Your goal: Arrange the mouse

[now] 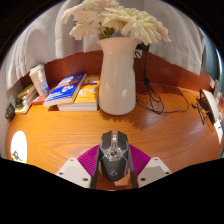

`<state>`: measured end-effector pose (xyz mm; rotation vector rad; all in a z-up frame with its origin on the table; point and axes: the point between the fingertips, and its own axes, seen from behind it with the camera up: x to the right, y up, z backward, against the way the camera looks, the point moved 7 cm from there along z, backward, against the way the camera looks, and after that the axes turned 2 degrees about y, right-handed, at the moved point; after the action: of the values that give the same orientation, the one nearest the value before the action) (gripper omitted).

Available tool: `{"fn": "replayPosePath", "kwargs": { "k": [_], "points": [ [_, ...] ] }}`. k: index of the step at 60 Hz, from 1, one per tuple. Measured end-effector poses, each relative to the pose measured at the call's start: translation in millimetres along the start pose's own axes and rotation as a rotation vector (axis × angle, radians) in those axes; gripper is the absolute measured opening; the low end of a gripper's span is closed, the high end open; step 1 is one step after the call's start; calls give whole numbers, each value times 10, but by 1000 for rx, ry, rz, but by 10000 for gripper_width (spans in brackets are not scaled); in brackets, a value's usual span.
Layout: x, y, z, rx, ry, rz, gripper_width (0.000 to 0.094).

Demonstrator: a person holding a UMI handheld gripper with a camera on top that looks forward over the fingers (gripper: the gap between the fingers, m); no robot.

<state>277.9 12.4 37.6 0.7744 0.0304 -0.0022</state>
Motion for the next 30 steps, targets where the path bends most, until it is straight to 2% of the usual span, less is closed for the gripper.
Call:
{"fn": "replayPosePath", "kwargs": {
  "k": [13, 21, 24, 30],
  "points": [
    [-15, 24, -2, -37, -1, -38, 310],
    [-31, 53, 23, -72, -20, -53, 309],
    [-96, 148, 117, -60, -25, -61, 311],
    [-325, 525, 480, 27, -57, -39, 311]
  ]
}}
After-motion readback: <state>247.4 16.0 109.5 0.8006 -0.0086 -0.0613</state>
